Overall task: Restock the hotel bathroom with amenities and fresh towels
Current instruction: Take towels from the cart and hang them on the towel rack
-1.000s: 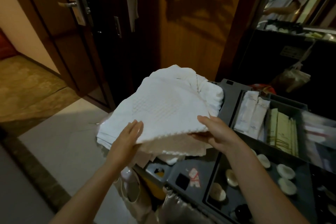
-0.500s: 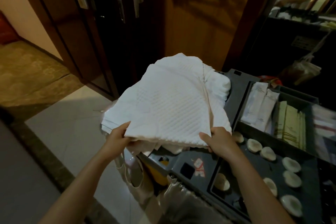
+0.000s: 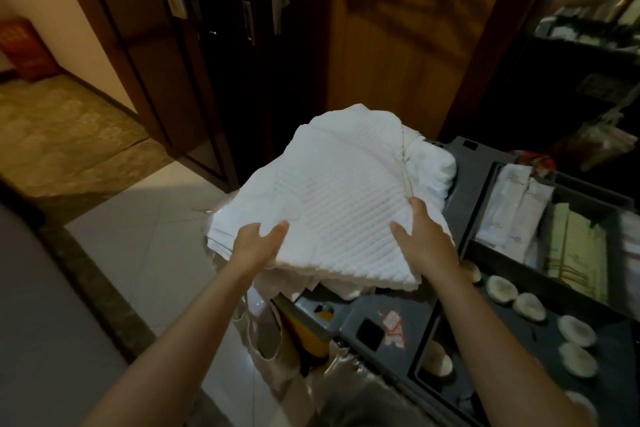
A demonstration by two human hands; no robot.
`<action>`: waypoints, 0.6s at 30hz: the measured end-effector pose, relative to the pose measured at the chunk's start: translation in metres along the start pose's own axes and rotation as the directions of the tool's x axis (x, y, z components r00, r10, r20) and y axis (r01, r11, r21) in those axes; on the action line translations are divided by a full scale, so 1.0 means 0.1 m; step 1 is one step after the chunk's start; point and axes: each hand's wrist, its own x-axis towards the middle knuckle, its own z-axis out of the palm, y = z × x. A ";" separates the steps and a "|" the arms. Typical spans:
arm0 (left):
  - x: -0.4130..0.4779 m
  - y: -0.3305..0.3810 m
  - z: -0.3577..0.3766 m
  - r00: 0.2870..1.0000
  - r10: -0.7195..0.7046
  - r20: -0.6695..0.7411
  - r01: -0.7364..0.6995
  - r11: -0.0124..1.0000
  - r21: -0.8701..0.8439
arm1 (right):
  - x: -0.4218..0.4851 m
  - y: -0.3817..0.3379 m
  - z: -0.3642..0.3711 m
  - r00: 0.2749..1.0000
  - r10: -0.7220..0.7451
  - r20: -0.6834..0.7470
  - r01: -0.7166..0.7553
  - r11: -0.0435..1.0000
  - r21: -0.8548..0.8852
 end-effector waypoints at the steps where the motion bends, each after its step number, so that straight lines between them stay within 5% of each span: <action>1: -0.01 -0.04 -0.02 1.000 0.019 -0.017 -0.019 0.999 -0.042 | 0.01 0.02 0.02 1.000 -0.005 -0.014 0.005 1.000 -0.023; 6: -0.11 -0.28 -0.12 0.998 0.045 0.035 -0.039 0.988 -0.149 | -0.01 0.14 0.07 0.997 -0.066 0.041 0.068 0.997 -0.042; 12: 0.08 -0.27 -0.43 0.877 -0.063 0.476 0.134 0.984 -0.115 | 0.06 0.08 0.02 0.980 -0.193 -0.038 0.164 0.910 -0.381; 15: 0.21 -0.09 -0.47 0.873 -0.032 0.488 0.129 0.978 -0.167 | 0.14 0.00 0.13 0.949 -0.300 0.092 0.314 0.895 -0.318; 18: 0.31 0.13 -0.40 0.887 -0.008 0.461 0.157 0.945 -0.286 | 0.19 0.04 0.27 0.941 -0.272 0.200 0.313 0.924 -0.220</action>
